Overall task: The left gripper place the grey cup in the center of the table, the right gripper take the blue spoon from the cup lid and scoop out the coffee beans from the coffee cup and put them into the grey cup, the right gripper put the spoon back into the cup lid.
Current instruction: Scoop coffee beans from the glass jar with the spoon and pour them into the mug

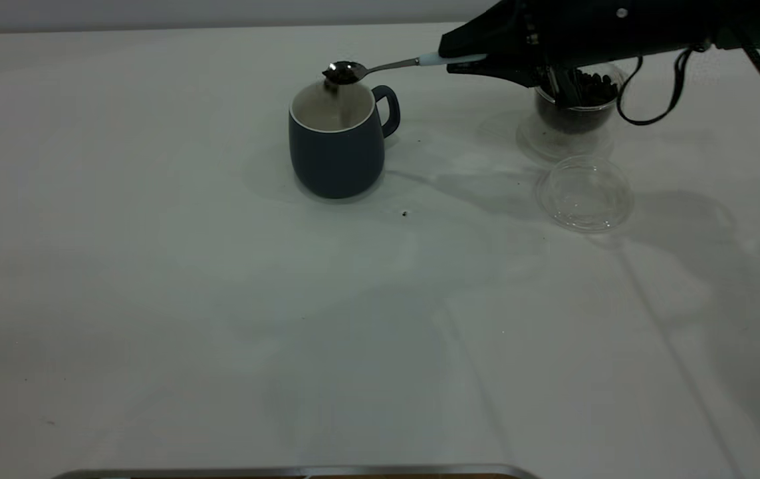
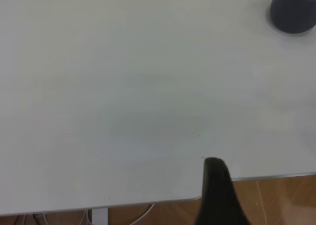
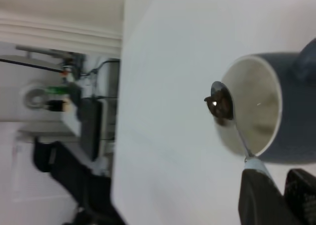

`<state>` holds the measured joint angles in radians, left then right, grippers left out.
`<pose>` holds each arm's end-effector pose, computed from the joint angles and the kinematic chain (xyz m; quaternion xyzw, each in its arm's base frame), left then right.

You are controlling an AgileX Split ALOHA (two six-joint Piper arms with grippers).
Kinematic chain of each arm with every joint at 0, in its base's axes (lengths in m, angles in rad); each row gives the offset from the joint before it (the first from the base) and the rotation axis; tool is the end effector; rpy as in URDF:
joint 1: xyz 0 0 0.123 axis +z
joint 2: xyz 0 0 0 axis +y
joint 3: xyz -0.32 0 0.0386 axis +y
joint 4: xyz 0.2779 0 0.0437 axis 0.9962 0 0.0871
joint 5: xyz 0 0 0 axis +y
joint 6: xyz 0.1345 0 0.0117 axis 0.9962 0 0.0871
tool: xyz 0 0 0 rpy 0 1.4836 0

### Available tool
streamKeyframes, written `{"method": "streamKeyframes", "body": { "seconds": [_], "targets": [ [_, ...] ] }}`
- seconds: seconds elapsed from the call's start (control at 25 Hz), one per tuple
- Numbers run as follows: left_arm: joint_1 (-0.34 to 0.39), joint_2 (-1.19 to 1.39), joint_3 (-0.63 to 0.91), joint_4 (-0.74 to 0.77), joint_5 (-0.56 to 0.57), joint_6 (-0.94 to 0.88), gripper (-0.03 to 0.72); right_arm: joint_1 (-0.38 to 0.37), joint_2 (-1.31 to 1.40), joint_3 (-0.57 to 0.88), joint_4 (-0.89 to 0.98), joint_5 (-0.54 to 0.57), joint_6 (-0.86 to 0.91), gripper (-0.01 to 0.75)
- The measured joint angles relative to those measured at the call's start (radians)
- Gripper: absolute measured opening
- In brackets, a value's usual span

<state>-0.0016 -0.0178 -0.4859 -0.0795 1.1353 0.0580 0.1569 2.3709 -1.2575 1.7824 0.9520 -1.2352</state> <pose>0.0169 -0.0098 0.2587 0.0290 0.8700 -0.0258 0.4915 0.4560 0.1810 0.0332 0.0428 0.8378 0.5194 0.1626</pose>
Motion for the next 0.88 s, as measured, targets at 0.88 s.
{"method": "streamKeyframes", "body": {
  "seconds": [0.88],
  "targets": [
    [0.0, 0.0, 0.0, 0.0, 0.0, 0.0, 0.548, -0.037, -0.073, 0.09, 0.0, 0.036, -0.515, 0.105]
  ]
}}
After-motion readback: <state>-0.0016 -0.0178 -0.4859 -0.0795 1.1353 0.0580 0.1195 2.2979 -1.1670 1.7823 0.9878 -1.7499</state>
